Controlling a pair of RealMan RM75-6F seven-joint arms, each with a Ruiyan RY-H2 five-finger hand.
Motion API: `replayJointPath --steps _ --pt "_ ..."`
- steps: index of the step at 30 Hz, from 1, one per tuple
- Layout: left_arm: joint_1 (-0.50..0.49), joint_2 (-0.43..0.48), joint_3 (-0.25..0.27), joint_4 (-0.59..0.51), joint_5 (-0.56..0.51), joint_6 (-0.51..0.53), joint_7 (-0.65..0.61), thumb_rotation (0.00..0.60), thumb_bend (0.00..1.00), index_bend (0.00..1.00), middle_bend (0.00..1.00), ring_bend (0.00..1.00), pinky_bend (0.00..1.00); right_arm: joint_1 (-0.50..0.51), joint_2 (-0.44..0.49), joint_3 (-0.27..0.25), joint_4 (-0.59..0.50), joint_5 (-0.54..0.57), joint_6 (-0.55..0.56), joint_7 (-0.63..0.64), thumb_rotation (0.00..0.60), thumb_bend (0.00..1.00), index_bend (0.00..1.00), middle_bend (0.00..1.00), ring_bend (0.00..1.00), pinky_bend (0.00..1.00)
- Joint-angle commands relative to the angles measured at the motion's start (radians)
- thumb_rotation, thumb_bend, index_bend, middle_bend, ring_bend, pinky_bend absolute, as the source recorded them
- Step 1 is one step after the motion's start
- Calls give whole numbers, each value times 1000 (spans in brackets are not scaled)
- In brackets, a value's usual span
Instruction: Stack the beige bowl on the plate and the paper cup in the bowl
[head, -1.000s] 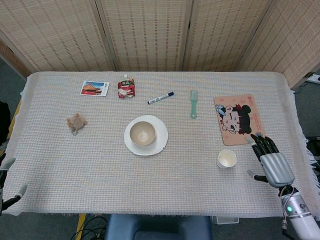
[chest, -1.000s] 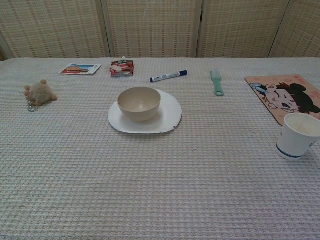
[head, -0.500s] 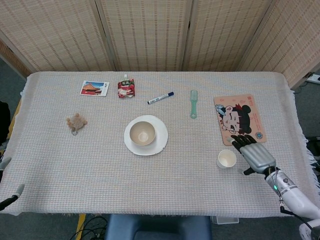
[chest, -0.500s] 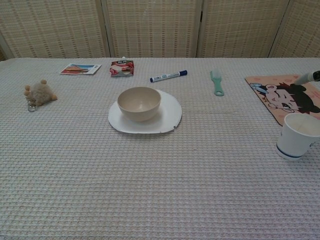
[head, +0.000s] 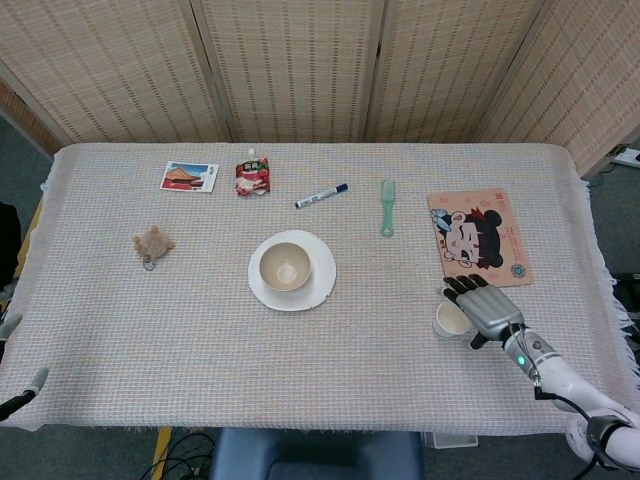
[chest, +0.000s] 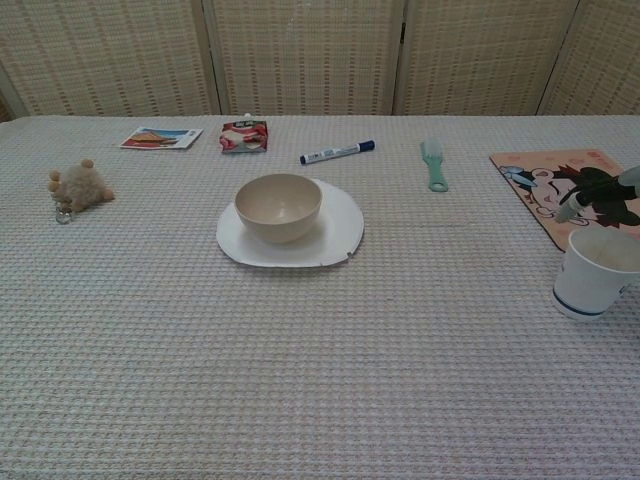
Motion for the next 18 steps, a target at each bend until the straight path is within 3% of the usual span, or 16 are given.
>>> replayJointPath --steps 1,13,18 --pt "0 0 -2 2 0 -5 -3 600 272 164 62 0 142 17 -32 -18 28 28 2 -24 600 201 162 0 0 0" --pt "5 -6 -14 12 4 -20 -2 600 273 165 62 0 142 40 -109 -33 82 54 71 -65 600 232 388 0 0 0" --pt "7 -6 -17 13 6 -23 -6 600 272 166 62 0 142 43 -91 -21 54 39 99 -47 600 244 417 0 0 0"
